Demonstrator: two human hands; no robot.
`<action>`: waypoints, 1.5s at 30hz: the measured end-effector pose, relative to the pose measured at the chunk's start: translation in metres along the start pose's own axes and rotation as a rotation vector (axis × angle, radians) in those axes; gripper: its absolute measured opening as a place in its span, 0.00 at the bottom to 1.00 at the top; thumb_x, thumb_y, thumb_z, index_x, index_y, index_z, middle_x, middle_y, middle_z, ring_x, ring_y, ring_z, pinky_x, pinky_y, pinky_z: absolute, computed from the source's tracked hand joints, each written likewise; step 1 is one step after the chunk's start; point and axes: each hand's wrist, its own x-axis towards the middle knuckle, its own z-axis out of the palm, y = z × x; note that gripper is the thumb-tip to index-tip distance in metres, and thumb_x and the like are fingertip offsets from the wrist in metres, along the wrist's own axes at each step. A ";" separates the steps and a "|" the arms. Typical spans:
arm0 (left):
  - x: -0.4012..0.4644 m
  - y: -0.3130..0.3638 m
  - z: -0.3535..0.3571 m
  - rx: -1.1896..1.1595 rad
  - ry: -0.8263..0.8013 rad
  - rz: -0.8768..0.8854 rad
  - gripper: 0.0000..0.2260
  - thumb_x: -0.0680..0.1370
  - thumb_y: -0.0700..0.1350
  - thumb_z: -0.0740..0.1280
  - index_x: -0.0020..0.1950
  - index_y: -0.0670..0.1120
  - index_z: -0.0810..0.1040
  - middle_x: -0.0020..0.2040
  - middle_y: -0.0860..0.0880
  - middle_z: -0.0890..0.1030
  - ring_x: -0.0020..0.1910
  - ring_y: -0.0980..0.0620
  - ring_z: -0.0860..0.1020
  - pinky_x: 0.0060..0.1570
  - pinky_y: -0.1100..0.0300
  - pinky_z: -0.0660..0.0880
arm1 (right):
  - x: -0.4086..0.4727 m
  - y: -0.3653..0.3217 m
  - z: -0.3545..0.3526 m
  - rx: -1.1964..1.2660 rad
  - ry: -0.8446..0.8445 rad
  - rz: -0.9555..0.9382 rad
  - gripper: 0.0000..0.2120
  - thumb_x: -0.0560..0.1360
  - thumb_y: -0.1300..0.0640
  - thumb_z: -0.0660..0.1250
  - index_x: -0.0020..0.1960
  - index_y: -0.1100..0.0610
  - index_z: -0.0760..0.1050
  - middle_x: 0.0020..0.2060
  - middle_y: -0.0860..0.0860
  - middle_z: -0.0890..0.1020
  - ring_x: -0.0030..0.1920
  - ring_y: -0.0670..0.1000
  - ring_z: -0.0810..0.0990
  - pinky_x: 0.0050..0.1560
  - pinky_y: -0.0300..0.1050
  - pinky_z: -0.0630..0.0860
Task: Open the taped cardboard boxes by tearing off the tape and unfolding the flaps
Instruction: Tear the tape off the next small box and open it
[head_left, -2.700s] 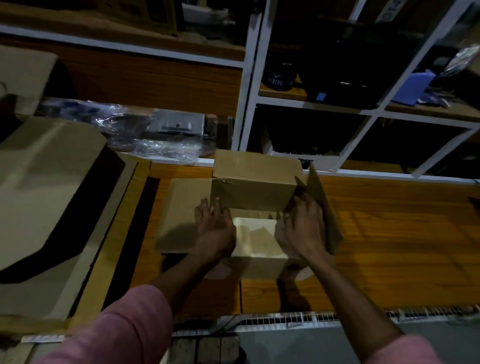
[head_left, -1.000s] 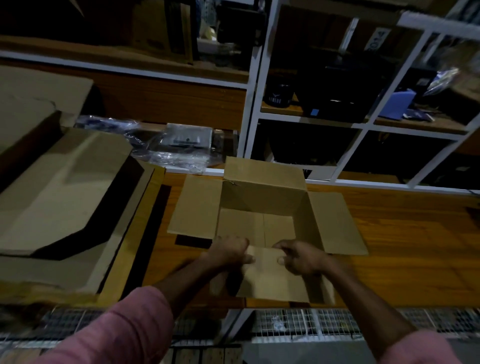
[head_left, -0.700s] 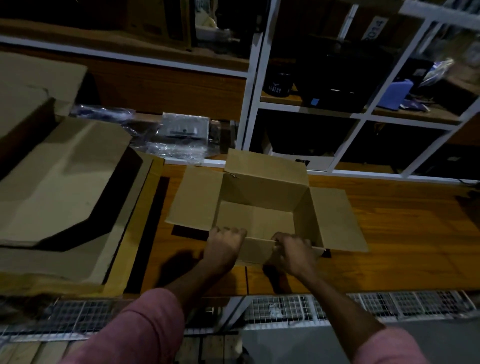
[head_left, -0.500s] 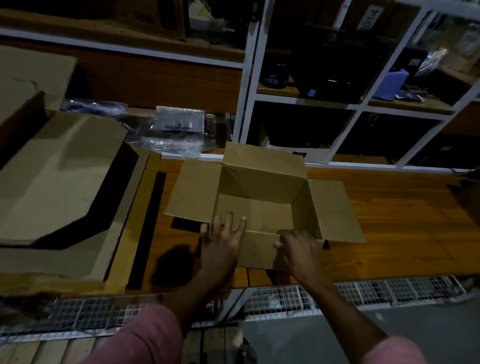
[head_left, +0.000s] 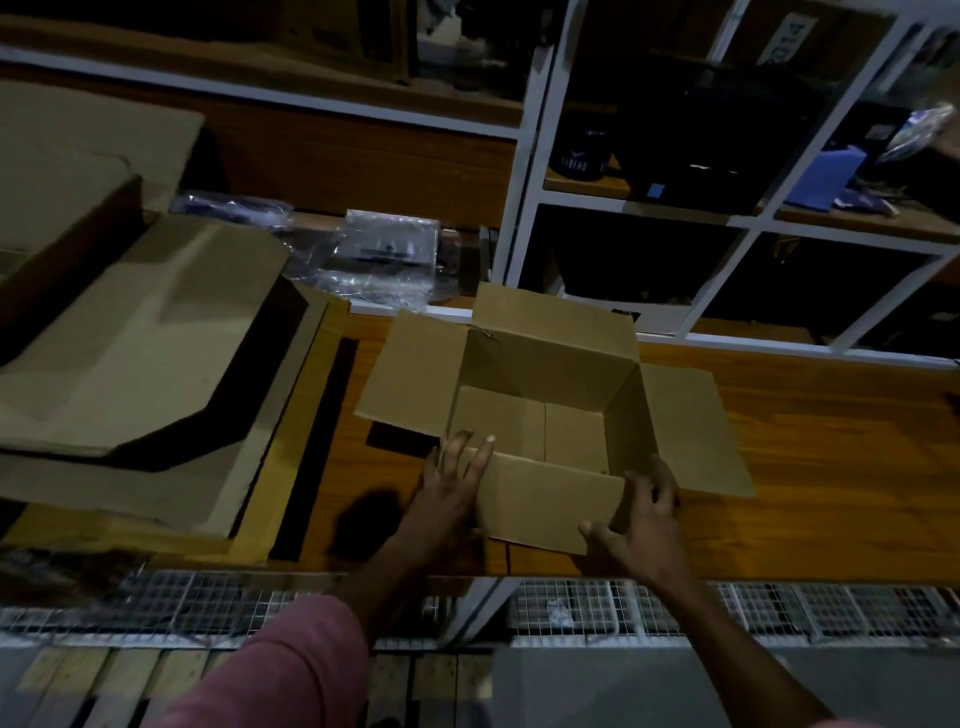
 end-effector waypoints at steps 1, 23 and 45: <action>-0.001 0.002 0.000 -0.008 -0.007 0.002 0.61 0.70 0.55 0.80 0.74 0.67 0.26 0.77 0.52 0.32 0.79 0.33 0.43 0.74 0.28 0.57 | 0.003 0.001 0.001 0.019 -0.030 -0.021 0.46 0.64 0.38 0.79 0.73 0.52 0.62 0.78 0.48 0.49 0.75 0.64 0.61 0.69 0.66 0.71; 0.002 0.084 -0.093 0.288 0.378 0.000 0.63 0.66 0.52 0.83 0.82 0.55 0.36 0.80 0.42 0.44 0.69 0.29 0.64 0.55 0.36 0.79 | 0.001 -0.030 -0.090 -0.082 0.312 -0.410 0.68 0.51 0.45 0.88 0.81 0.50 0.51 0.77 0.64 0.53 0.74 0.69 0.57 0.67 0.74 0.64; -0.074 0.078 -0.274 0.490 0.799 0.003 0.58 0.64 0.51 0.83 0.80 0.54 0.44 0.78 0.40 0.51 0.68 0.26 0.65 0.47 0.34 0.81 | -0.012 -0.181 -0.179 0.011 0.561 -0.705 0.64 0.57 0.42 0.85 0.82 0.48 0.50 0.80 0.59 0.50 0.72 0.69 0.58 0.61 0.72 0.74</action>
